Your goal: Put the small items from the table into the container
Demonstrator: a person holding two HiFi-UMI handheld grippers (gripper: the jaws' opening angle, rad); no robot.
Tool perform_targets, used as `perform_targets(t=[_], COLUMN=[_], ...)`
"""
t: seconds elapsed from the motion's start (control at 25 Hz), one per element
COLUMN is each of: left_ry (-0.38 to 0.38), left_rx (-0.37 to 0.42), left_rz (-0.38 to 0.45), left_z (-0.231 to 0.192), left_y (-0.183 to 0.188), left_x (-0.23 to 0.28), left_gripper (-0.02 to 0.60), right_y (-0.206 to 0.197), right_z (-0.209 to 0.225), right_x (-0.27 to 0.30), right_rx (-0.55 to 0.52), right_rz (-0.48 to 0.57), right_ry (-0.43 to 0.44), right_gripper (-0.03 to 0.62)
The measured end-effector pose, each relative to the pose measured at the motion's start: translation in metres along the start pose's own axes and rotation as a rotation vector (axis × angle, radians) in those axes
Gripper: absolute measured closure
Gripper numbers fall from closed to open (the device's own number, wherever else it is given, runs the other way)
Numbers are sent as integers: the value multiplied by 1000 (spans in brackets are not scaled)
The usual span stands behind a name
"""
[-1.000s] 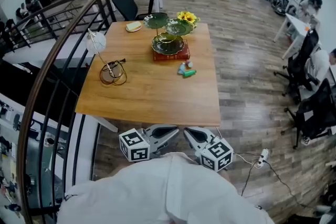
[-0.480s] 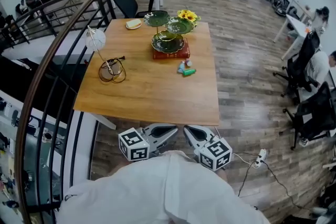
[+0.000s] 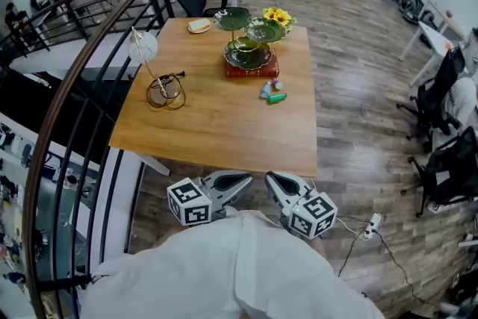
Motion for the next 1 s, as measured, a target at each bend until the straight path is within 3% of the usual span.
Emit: perform_targets(t=[0.6,1.0], left_ry=[7,-19], left_rx=[-12,-13], left_rz=[-2,10], left_z=[-47,-113], left_y=[21,70], left_x=[18,37], left_gripper=[572,572], right_y=[9,37], right_z=[33,71], right_x=[43,106], right_rx=[22,26], right_rz=[-4,14], right_ry=[6,-31], right_gripper=[579,579])
Point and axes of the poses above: the fingertips, and each gripper's own axes: x forward along the fingers, z to its right, y out of its top, the point moved 7 cm from there along -x, backward along the fingers, and after that the axes turned 9 degrees about z, right-handed, at the moved point
